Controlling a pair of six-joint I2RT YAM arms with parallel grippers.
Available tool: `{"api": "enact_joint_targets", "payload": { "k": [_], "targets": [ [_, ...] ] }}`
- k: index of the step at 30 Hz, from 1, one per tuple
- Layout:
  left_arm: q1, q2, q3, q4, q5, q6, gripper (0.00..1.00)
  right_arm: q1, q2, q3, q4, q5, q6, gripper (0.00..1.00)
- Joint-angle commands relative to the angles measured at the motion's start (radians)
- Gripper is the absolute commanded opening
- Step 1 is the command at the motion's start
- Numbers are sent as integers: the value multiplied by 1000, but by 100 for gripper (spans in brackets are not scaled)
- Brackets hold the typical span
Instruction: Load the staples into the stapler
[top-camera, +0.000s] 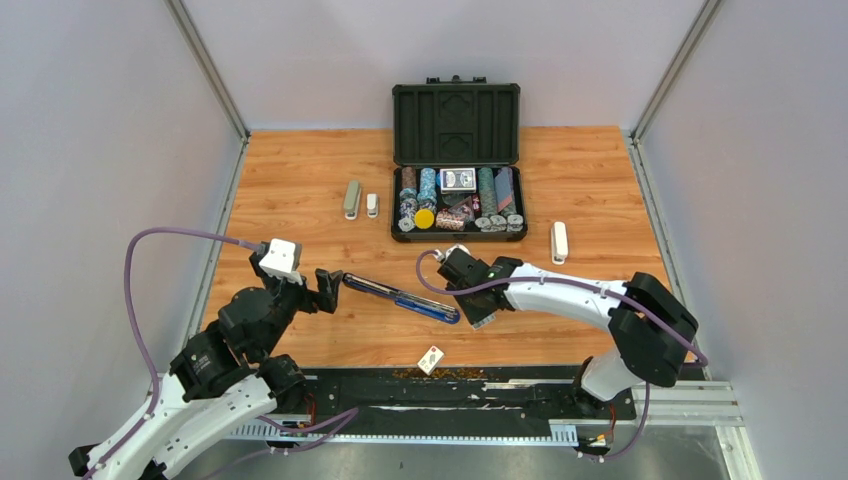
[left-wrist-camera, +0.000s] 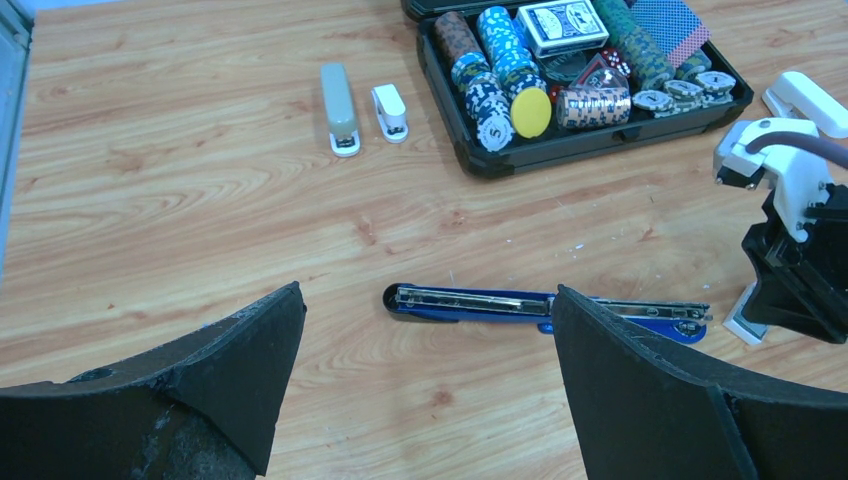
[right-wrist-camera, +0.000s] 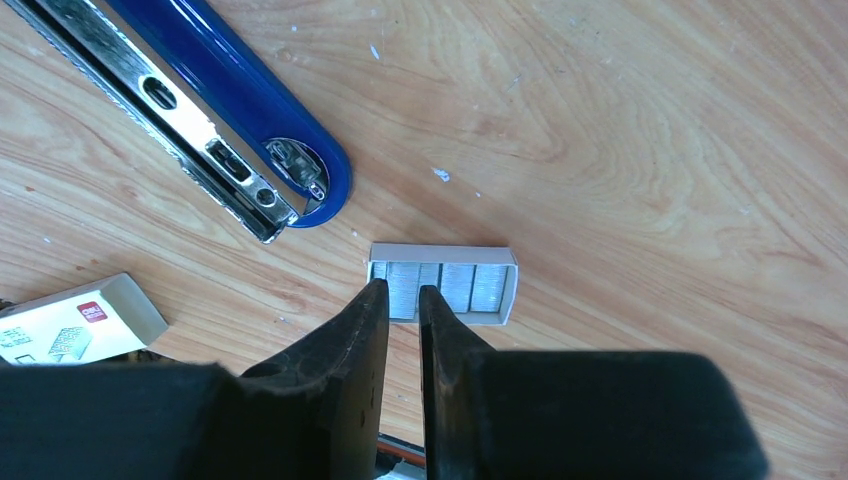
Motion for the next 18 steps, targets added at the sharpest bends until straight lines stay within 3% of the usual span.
{"api": "enact_joint_targets", "payload": {
  "k": [1, 18],
  "targets": [
    [5, 3, -3, 32, 2, 15, 100, 4, 21, -17, 47, -16, 3, 19],
    [5, 6, -3, 31, 0, 13, 100, -6, 46, -41, 71, -24, 6, 19]
  ]
}}
